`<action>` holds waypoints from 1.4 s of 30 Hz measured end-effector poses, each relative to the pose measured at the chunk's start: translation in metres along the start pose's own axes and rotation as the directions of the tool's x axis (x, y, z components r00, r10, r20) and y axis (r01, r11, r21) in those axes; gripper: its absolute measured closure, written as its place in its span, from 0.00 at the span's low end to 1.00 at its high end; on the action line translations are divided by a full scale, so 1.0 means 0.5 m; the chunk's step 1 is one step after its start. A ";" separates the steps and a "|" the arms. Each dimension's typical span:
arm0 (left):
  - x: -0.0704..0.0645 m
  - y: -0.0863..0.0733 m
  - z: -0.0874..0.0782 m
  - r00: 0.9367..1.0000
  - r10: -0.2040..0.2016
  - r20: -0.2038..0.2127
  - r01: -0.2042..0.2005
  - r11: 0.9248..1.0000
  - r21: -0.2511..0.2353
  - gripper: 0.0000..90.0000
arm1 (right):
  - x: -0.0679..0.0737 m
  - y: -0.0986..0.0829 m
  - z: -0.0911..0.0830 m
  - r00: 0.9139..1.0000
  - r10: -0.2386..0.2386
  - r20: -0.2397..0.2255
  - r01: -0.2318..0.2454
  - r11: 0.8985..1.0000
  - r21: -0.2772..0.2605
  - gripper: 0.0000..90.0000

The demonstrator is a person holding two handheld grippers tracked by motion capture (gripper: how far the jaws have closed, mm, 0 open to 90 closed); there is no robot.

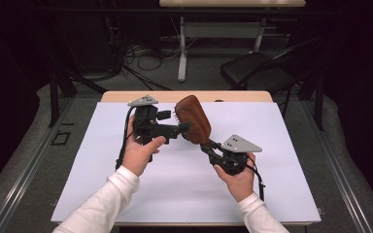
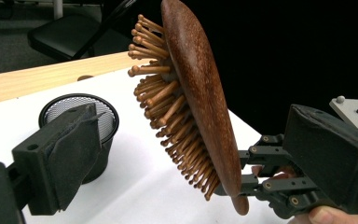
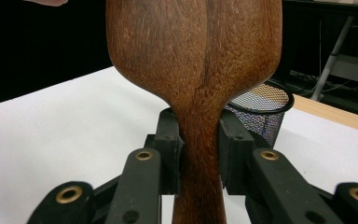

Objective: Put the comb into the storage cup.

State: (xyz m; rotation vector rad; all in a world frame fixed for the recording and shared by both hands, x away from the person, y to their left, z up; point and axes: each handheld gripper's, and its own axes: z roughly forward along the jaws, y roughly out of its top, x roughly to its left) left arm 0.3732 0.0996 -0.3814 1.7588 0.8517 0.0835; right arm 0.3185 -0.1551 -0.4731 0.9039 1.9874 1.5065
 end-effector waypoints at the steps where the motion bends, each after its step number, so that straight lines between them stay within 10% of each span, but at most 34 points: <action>1: 0.000 0.001 0.002 1.000 -0.002 0.001 0.002 1.000 0.003 0.06 | 0.000 0.000 0.000 1.000 0.000 0.000 0.000 1.000 0.000 0.81; 42: 0.006 0.031 0.061 0.999 -0.048 -0.019 0.048 0.998 0.026 0.11 | 0.002 0.002 -0.003 1.000 -0.001 -0.006 0.001 1.000 -0.010 0.81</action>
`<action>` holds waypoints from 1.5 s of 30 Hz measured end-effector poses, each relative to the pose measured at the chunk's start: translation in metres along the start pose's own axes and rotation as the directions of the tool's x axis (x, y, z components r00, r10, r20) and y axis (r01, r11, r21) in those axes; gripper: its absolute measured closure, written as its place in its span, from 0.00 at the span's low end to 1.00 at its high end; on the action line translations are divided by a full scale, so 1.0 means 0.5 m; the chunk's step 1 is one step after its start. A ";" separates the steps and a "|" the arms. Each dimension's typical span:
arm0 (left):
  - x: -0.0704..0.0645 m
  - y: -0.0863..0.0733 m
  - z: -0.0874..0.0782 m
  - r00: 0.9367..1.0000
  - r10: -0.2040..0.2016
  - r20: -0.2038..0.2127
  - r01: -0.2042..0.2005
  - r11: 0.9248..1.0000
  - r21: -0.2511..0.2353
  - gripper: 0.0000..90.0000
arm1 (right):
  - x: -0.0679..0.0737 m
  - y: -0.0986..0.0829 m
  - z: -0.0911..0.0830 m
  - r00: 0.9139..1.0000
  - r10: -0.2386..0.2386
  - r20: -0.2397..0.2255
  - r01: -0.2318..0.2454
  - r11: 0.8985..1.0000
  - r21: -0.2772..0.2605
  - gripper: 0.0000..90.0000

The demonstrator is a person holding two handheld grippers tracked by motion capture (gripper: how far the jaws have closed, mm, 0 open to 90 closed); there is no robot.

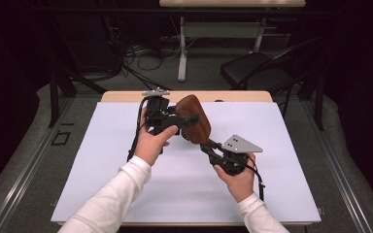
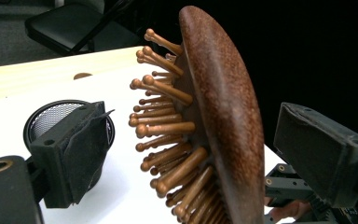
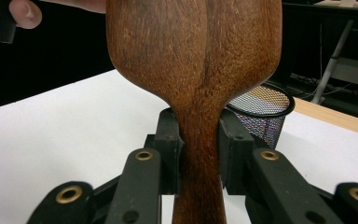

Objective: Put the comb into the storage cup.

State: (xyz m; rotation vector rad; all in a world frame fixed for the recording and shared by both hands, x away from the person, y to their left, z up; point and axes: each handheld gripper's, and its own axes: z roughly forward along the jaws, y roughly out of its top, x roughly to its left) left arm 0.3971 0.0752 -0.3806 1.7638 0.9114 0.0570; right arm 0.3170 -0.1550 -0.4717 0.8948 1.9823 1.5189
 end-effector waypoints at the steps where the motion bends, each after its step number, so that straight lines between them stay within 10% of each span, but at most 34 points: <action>1: 0.000 0.000 0.001 1.000 -0.003 0.000 0.003 1.000 0.000 0.12 | 0.000 0.000 0.000 1.000 -0.002 0.000 0.002 1.000 0.001 0.81; 45: 0.005 -0.009 0.029 0.998 -0.053 0.029 0.052 0.998 0.035 0.24 | 0.000 -0.002 0.001 1.000 0.001 0.007 -0.001 1.000 -0.003 0.81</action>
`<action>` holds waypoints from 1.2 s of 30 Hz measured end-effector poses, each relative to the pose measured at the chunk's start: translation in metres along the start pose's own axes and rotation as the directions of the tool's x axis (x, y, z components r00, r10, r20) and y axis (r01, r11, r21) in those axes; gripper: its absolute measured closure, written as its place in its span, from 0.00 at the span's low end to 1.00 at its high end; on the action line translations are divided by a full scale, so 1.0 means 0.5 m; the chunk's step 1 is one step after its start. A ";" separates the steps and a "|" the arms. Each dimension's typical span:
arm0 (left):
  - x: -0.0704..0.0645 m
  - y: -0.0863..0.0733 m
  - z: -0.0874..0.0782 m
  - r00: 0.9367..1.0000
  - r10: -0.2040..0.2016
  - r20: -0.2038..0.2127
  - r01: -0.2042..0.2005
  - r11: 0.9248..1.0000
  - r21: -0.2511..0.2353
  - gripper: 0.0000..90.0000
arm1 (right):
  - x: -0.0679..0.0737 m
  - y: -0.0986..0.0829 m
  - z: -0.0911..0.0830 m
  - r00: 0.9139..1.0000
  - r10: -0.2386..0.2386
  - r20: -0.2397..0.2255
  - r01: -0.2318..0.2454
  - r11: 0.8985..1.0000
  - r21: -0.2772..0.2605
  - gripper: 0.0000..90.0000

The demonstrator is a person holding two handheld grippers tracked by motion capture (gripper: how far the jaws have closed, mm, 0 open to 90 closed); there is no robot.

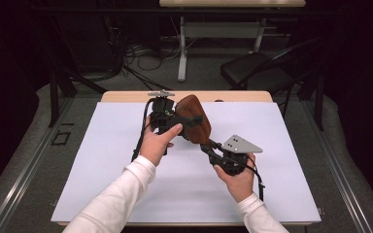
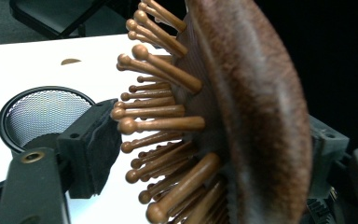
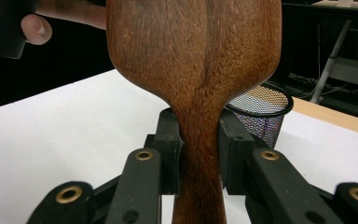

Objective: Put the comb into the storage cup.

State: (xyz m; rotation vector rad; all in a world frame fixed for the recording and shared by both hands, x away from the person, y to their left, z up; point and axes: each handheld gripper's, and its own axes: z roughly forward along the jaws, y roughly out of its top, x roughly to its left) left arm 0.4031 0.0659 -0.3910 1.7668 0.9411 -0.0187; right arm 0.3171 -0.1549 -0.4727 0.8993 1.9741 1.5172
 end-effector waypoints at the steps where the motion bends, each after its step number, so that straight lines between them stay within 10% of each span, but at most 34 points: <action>1: 0.000 0.000 0.000 1.000 -0.002 0.001 0.002 1.000 -0.002 0.25 | 0.000 0.000 0.000 1.000 0.001 0.000 -0.001 1.000 0.001 0.81; 36: 0.000 -0.005 -0.002 0.999 -0.020 0.026 0.021 0.999 -0.030 0.45 | -0.001 -0.004 0.003 1.000 0.008 -0.003 -0.008 1.000 0.003 0.81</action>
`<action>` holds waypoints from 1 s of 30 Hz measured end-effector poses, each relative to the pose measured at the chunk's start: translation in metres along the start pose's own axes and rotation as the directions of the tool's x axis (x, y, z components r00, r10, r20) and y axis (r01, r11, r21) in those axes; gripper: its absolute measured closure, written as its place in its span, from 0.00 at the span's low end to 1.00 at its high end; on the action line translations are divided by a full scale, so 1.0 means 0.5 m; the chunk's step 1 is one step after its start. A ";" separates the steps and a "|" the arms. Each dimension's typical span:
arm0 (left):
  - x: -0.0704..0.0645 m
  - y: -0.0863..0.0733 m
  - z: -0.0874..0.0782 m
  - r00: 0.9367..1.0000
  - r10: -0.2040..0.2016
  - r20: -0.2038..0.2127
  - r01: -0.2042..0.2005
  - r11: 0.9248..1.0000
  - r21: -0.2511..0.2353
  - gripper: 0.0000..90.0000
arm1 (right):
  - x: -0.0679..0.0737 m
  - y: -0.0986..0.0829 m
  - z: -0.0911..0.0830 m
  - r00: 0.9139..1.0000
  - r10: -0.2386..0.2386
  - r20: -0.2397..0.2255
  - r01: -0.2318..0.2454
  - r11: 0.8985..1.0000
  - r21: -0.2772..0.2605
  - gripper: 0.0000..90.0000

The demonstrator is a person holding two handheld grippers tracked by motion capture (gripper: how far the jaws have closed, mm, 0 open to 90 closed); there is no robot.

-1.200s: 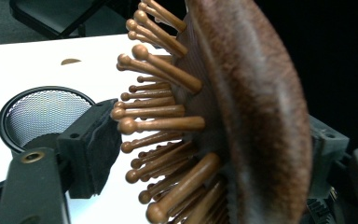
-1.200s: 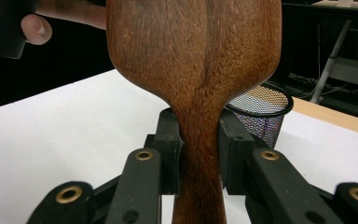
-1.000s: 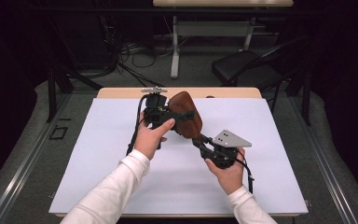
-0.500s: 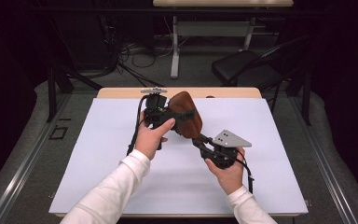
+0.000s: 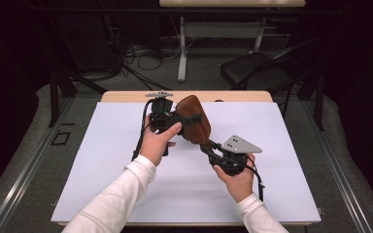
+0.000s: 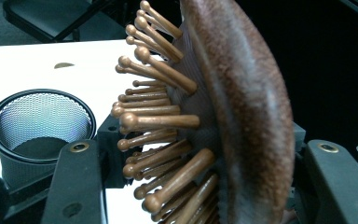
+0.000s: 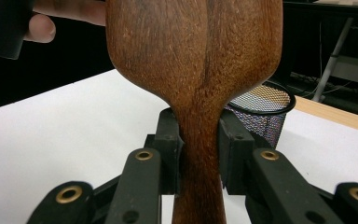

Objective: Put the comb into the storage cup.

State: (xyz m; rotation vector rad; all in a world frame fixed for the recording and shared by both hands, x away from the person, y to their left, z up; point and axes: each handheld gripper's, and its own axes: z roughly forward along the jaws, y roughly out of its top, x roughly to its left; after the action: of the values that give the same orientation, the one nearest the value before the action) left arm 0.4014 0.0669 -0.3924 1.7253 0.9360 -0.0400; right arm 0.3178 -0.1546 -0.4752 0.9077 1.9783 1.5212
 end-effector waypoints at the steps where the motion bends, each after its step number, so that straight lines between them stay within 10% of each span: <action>1: 0.000 0.000 0.000 1.000 -0.002 0.003 0.002 1.000 -0.001 0.45 | 0.000 0.000 0.000 1.000 0.000 0.000 0.000 1.000 0.000 0.81; 30: 0.007 -0.007 -0.002 0.993 -0.120 0.014 0.120 0.993 -0.002 0.50 | 0.002 -0.006 0.005 1.000 -0.009 0.000 0.009 1.000 0.007 0.81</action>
State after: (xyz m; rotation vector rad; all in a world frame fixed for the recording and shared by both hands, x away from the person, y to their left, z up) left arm 0.4010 0.0699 -0.3965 1.6629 1.0278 -0.1295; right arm 0.3184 -0.1529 -0.4788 0.9011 1.9865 1.5101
